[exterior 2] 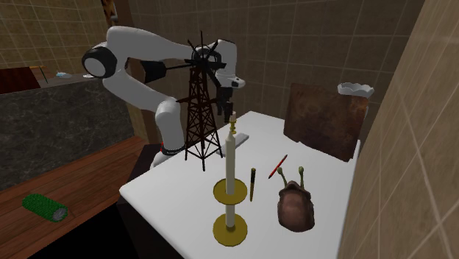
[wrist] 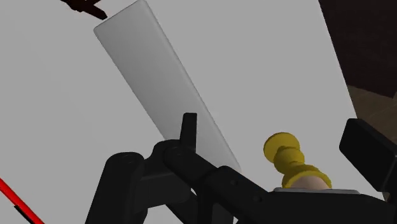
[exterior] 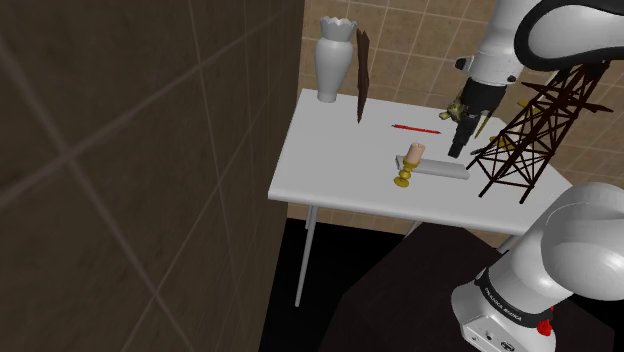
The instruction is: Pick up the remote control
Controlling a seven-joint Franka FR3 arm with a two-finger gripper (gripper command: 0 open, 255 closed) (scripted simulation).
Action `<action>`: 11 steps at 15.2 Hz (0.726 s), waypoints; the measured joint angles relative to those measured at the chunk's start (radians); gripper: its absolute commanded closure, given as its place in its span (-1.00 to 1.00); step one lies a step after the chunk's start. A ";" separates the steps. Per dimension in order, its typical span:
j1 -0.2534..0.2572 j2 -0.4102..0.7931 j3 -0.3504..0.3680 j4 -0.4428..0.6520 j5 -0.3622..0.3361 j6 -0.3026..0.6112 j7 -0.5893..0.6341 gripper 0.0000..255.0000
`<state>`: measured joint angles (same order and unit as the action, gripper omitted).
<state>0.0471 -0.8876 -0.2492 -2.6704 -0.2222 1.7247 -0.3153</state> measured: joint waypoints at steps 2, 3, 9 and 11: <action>0.002 0.021 -0.073 -0.031 -0.058 0.078 -0.110 -1.00; 0.008 0.039 -0.105 -0.040 -0.081 0.120 -0.160 -1.00; 0.044 0.145 -0.263 -0.095 -0.180 0.344 -0.384 -1.00; 0.045 0.155 -0.270 -0.097 -0.193 0.376 -0.395 -1.00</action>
<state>0.0925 -0.7323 -0.5188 -2.7673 -0.4149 2.1009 -0.7104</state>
